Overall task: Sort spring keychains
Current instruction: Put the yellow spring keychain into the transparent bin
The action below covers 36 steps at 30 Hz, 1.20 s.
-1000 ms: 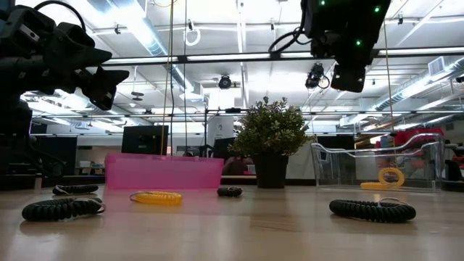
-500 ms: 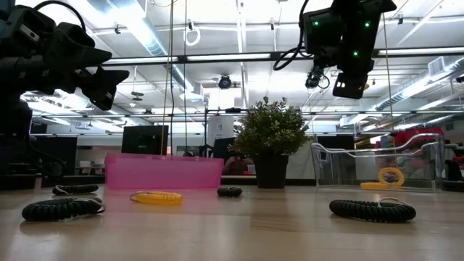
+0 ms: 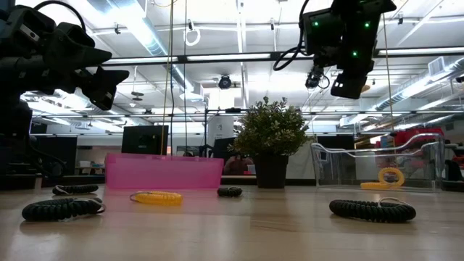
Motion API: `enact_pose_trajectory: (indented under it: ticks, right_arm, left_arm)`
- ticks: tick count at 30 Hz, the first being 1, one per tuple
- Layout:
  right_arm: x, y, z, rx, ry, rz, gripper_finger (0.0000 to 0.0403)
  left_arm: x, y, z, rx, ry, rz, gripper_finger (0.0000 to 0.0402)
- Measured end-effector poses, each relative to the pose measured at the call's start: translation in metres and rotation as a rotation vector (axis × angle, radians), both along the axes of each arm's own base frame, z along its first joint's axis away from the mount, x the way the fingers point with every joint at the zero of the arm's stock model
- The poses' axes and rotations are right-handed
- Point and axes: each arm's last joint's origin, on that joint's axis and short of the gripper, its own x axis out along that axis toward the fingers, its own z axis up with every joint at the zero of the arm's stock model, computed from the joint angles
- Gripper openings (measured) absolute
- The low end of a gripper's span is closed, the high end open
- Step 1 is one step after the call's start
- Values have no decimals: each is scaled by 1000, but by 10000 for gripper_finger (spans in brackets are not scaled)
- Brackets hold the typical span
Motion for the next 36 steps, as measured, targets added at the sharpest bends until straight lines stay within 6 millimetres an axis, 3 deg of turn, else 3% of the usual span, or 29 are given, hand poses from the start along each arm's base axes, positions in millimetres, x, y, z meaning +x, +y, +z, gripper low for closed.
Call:
enact_pose_trajectory:
  ticks: [7,14,36]
  right_arm:
    - [0,0,0,-1,-4,-2,114]
    - [0,0,0,0,-2,0,150]
    - [8,0,-2,51,-89,12,160]
  left_arm:
    - [0,0,0,0,0,0,209]
    - [0,0,0,0,0,0,209]
    - [0,0,0,0,-1,0,209]
